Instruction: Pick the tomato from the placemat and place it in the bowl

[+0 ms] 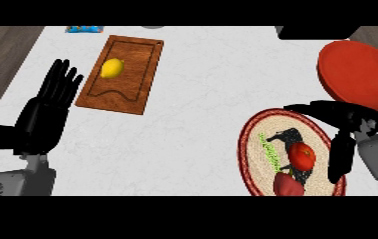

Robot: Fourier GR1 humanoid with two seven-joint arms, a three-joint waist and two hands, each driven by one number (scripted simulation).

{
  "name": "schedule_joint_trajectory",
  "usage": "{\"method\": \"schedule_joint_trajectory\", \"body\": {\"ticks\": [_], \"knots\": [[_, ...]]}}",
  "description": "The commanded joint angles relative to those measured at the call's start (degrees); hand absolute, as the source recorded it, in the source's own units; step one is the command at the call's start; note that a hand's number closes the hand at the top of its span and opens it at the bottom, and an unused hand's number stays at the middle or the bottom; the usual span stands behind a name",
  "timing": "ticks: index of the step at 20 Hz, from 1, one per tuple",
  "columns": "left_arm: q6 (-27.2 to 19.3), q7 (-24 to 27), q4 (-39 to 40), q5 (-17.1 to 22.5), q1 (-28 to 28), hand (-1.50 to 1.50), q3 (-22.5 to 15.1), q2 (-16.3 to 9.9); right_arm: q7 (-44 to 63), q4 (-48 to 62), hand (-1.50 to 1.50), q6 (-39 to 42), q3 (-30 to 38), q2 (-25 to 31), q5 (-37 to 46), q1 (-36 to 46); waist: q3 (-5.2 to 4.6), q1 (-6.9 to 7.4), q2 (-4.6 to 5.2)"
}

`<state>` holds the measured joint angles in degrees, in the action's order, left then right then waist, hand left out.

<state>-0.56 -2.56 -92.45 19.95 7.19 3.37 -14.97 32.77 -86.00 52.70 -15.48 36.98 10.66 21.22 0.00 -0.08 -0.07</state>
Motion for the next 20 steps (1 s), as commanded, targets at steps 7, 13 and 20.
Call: {"method": "schedule_joint_trajectory", "body": {"ticks": [7, 13, 20], "knots": [[2.71, -1.80, -4.03, 0.40, -2.52, 0.00, 2.53, -0.09, -11.20, -2.78, -1.50, -3.31, 2.10, -2.45, 12.02, -7.20, 0.01, 0.24, 0.00], [3.02, 2.48, 2.55, -2.27, -0.26, 0.00, 1.48, 3.62, -16.84, 6.84, -1.50, -6.00, -0.81, -6.17, 21.67, -4.79, 0.00, 0.23, 0.10], [4.40, -3.16, 0.33, -0.68, 1.88, 0.00, 5.12, 0.78, -18.25, 9.26, -1.50, -3.95, 0.72, -8.64, 26.24, -4.80, 0.00, 0.20, 0.08]]}}
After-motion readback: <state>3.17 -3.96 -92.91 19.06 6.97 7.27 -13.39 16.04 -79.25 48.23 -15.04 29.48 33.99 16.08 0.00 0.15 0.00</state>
